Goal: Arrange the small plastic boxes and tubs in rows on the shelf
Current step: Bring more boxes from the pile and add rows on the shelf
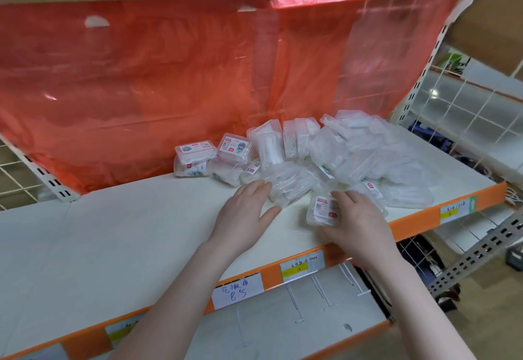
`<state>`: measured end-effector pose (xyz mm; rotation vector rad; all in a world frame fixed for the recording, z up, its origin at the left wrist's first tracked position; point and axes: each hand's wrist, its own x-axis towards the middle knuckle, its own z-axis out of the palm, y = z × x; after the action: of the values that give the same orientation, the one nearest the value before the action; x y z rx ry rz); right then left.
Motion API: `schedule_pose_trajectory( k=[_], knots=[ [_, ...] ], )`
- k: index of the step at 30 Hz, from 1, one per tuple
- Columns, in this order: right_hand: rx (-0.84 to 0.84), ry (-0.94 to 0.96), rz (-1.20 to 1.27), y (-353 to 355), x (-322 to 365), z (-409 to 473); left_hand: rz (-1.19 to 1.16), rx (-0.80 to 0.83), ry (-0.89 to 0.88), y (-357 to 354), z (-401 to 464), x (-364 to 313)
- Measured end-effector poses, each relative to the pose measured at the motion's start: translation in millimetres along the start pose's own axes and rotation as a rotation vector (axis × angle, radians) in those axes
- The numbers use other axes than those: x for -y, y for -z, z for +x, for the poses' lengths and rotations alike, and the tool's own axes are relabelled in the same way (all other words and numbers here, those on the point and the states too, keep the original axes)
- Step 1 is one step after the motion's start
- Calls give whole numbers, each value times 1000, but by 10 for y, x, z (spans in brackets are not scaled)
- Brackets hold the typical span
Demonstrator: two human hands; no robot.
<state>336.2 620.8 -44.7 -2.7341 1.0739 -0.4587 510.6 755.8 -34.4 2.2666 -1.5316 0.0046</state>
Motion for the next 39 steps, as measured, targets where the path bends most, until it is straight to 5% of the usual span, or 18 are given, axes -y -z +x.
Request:
schedule_pose_trajectory(
  k=[15,20,39],
  knots=[
    [-145,-232,-46,220,-258,-260,54,-1,-244,-329,193,-329],
    [-144,-255,-36,225,-307,-292,44,121,-298,-476,40,-321],
    [-139,-246,13,222,-369,-280,87,141,-239,-479,91,-470]
  ],
)
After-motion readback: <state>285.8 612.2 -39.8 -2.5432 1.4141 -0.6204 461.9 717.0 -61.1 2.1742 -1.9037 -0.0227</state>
